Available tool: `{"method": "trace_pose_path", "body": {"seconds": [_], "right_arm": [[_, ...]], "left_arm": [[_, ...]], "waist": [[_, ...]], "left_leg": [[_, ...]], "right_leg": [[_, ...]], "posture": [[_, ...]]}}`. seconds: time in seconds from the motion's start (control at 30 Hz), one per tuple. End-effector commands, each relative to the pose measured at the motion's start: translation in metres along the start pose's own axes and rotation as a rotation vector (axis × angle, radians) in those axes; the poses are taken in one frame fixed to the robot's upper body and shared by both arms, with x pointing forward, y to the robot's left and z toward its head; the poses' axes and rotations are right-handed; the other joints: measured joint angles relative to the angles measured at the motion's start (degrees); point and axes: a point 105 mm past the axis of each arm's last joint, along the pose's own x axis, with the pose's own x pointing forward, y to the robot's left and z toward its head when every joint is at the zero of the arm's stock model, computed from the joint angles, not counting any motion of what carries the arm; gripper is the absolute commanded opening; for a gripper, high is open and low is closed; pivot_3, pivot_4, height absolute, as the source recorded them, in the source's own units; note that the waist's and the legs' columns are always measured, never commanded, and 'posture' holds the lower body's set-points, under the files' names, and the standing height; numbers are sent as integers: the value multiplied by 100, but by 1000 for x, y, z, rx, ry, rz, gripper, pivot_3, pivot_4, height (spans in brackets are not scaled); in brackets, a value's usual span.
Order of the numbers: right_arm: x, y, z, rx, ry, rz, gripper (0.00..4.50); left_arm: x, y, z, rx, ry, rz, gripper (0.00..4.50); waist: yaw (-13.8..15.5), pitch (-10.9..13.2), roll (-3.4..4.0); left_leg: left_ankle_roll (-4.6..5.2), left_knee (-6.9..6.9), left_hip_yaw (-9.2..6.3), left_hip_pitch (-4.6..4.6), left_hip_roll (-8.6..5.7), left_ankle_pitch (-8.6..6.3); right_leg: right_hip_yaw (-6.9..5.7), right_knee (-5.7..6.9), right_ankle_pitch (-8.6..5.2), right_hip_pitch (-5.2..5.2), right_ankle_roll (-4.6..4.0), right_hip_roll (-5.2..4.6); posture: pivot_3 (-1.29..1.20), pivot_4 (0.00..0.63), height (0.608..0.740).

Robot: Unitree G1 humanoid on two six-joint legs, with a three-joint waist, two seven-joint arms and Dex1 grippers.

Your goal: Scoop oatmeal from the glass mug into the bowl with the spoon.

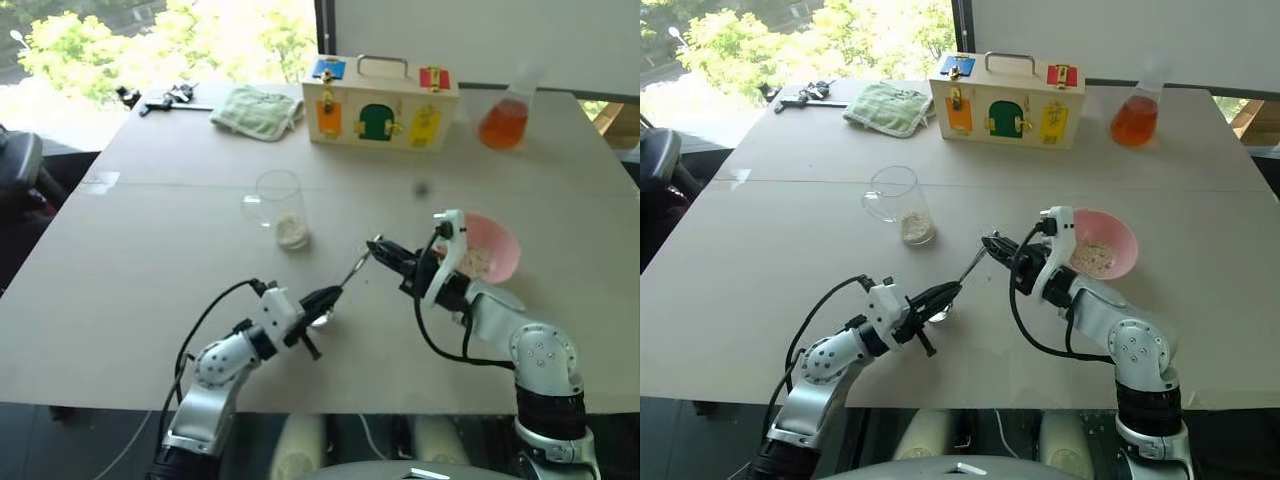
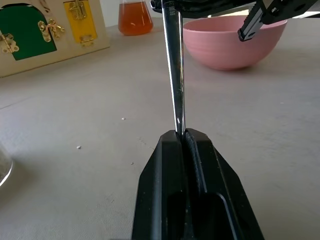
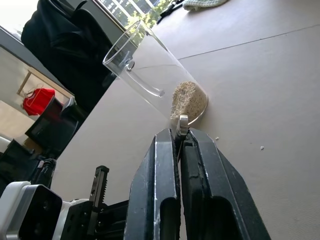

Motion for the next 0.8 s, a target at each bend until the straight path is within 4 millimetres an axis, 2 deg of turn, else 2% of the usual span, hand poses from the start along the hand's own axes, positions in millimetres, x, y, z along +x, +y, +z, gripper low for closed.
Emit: {"method": "trace_pose_path", "body": {"seconds": [0.03,0.23,0.27,0.33,0.43,0.57,0.67,0.73,0.8], "right_arm": [[0,0,2,-22,-3,-7,36],[1,4,1,-45,4,0,36],[1,4,1,-46,1,-1,0],[0,4,6,-29,-16,-6,0],[-3,1,16,-1,-47,-13,0],[-9,-2,31,17,-75,-20,0],[-12,-4,40,49,-94,-24,0],[-15,-5,47,71,-105,-17,0],[-17,-4,54,79,-116,-9,0]], "left_arm": [[1,0,7,1,-29,0,0],[1,0,9,-4,-36,-8,0],[1,0,10,-17,-40,-13,692],[1,1,11,-8,-40,-6,1309],[-7,17,15,-13,-41,60,2589],[-29,38,28,-44,-77,182,2589],[-45,62,42,-78,-127,346,2589],[-66,97,46,-177,-188,597,2589],[-81,118,45,-181,-184,725,2589]], "waist": [[-7,0,0],[-14,0,0],[-15,0,0],[-17,0,0],[-16,0,0],[-50,1,0],[-57,2,-1],[-58,2,0],[-67,4,-4]], "left_leg": [[0,0,1,0,0,0],[-1,0,0,1,2,0],[-1,0,0,1,1,0],[-1,0,1,1,2,1],[-2,0,0,1,2,1],[-2,1,-1,-1,5,1],[-2,1,-1,-3,4,1],[-2,1,0,-3,3,1],[-2,3,-4,-3,3,1]], "right_leg": [[1,0,0,-1,0,0],[1,2,0,-1,0,2],[1,3,0,-1,0,2],[2,3,0,-1,0,2],[2,3,0,-1,0,2],[2,4,0,-2,0,1],[2,1,0,-2,0,-2],[2,2,0,-2,0,-3],[2,5,0,-1,0,-2]], "posture": [[0,150,740],[0,150,740],[0,150,740],[0,150,740],[0,150,740],[0,150,740],[0,150,740],[0,150,740],[0,150,740]]}}
